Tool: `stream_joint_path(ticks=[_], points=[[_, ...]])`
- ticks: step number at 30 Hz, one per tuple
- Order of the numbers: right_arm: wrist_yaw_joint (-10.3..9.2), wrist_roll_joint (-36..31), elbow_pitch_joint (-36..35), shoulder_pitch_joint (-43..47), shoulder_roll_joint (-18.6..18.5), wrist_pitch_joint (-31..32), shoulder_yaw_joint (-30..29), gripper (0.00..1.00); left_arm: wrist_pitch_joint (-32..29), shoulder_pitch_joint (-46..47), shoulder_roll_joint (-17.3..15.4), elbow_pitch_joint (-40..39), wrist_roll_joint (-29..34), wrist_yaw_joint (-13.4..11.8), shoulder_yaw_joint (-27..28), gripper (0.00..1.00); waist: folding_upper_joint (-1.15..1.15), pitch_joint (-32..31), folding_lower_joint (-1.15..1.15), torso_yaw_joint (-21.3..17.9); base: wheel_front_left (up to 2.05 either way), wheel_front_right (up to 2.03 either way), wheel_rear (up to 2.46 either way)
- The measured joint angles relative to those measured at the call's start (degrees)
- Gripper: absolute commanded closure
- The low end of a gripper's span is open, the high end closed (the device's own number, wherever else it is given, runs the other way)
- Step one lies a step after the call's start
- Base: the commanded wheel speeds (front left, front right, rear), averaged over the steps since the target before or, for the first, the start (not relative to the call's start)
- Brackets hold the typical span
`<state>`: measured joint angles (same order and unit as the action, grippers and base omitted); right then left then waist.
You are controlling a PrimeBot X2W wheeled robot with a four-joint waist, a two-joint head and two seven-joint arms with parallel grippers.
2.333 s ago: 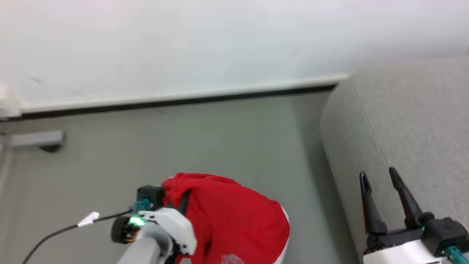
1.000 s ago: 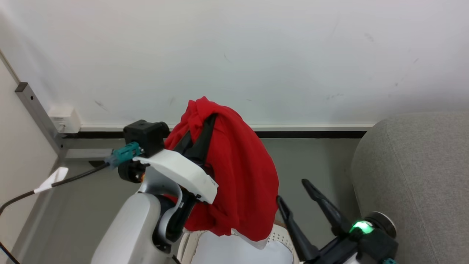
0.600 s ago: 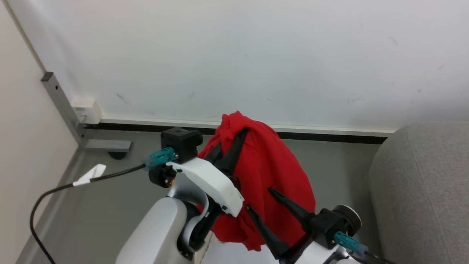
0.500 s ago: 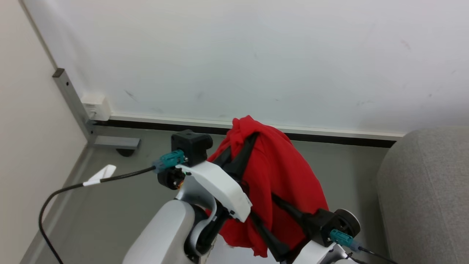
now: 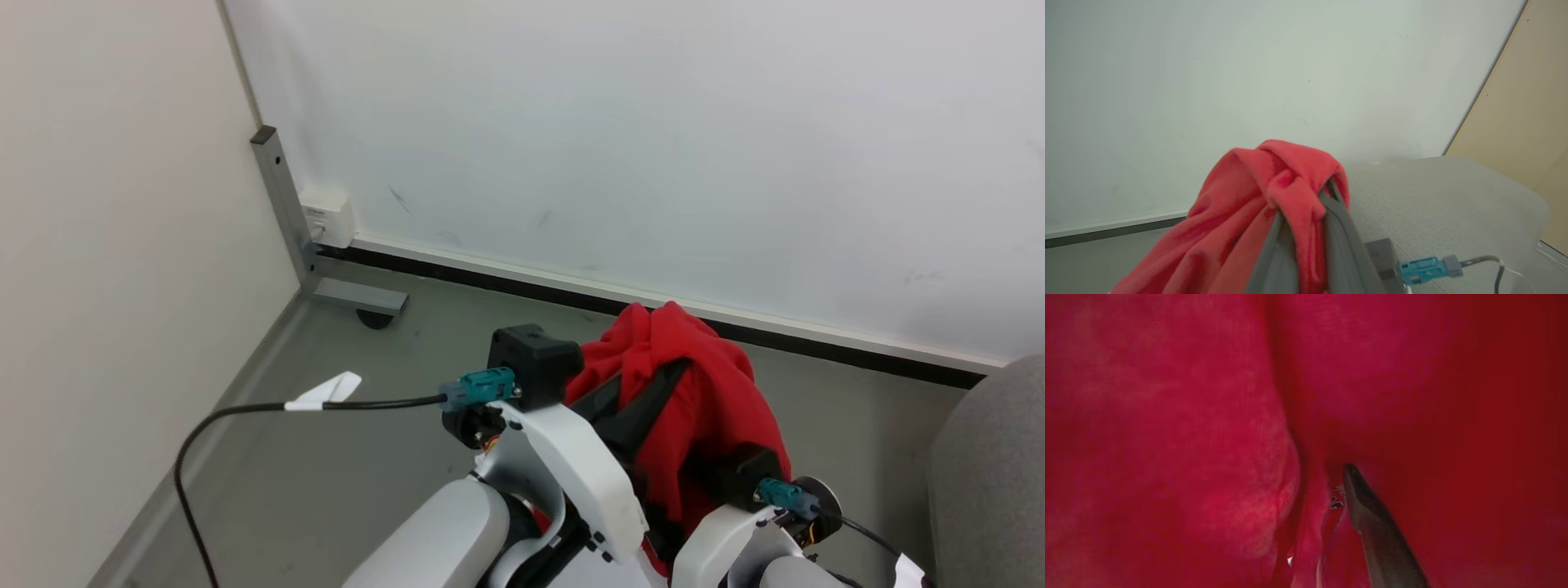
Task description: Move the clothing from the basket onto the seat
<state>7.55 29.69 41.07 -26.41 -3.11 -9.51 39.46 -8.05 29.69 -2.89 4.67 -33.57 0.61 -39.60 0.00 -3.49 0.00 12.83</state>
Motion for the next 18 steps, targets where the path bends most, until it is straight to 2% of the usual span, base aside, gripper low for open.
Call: stream_joint_path(ticks=[2, 3, 4, 12, 18], points=[[0.0, 1.1, 2.0, -1.4, 0.1, -0.7, 0.8, 0.0, -0.1, 0.2, 0.0, -0.4, -0.2, -0.2, -0.8, 1.0, 0.0, -0.2, 0.0, 0.9, 0.0, 0.0, 0.0], [0.0, 1.7, 2.8, -2.0, 0.1, -1.1, 1.4, 0.67, -0.2, 0.4, 0.0, -0.5, -0.3, -0.5, -1.2, 1.0, 0.0, -0.2, 0.0, 1.3, 0.0, 0.0, 0.0], [0.0, 2.5, 3.5, -2.5, 0.1, -1.2, 2.1, 1.0, -0.3, 0.4, 0.0, -0.5, -0.3, -0.7, -1.4, 1.0, 0.0, -0.2, 0.0, 1.6, 0.0, 0.0, 0.0], [0.0, 7.6, 3.6, -2.9, 0.3, -4.0, 7.9, 1.0, 0.7, 0.4, -0.9, 1.8, -1.2, -2.6, 0.7, 1.0, 0.0, -0.3, 0.0, 1.3, 0.0, 0.0, 0.0], [0.0, 8.5, -0.5, -1.0, -0.1, -5.2, 7.3, 1.0, 2.5, -0.3, -3.0, 4.6, -2.2, -3.2, 3.3, 1.0, 0.0, -0.1, 0.0, -1.1, 0.0, 0.0, 0.0]])
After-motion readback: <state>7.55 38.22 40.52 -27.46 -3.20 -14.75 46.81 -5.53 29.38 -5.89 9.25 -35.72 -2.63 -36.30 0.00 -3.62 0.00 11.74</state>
